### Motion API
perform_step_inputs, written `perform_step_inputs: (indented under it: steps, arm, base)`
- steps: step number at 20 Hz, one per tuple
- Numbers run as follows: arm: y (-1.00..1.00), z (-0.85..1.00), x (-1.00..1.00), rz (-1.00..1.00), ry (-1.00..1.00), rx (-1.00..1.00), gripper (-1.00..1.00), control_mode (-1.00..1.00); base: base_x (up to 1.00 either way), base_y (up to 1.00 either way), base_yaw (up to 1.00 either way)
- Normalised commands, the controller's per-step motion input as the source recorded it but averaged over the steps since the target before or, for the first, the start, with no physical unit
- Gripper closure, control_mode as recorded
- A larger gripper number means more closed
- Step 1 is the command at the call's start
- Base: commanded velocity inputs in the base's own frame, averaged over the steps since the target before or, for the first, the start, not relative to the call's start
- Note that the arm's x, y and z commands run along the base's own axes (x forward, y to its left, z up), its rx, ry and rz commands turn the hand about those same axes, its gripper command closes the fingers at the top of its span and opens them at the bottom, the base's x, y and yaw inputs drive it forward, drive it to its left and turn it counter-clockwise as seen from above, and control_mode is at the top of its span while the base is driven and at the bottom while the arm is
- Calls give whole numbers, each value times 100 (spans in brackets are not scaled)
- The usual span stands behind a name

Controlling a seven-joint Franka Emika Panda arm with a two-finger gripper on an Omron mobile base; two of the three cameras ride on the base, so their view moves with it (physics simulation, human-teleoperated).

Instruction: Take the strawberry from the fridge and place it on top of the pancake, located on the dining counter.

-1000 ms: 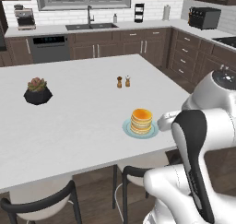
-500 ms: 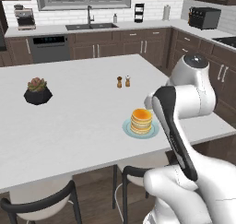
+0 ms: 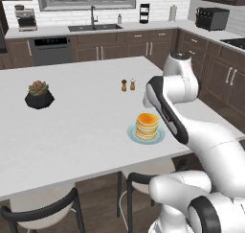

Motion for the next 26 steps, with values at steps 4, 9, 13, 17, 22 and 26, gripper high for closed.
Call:
perform_step_inputs:
  steps: [4, 9, 13, 17, 22, 26]
  arm:
    - [-43, -60, 86, 0, 3, 9, 100, -100]
    - [-2, -31, 43, 0, -11, 0, 100, -100]
    - [10, -28, 56, 0, -5, 0, 100, -100]
    - [11, -35, 49, 0, 0, 0, 100, -100]
    - [2, -34, 18, 0, 0, 0, 100, -100]
    - [0, -39, 12, 0, 0, 0, 100, -100]
  base:
    - [0, 0, 0]
    - [0, 0, 0]
    - [0, 0, 0]
    - [0, 0, 0]
    - [0, 0, 0]
    - [0, 0, 0]
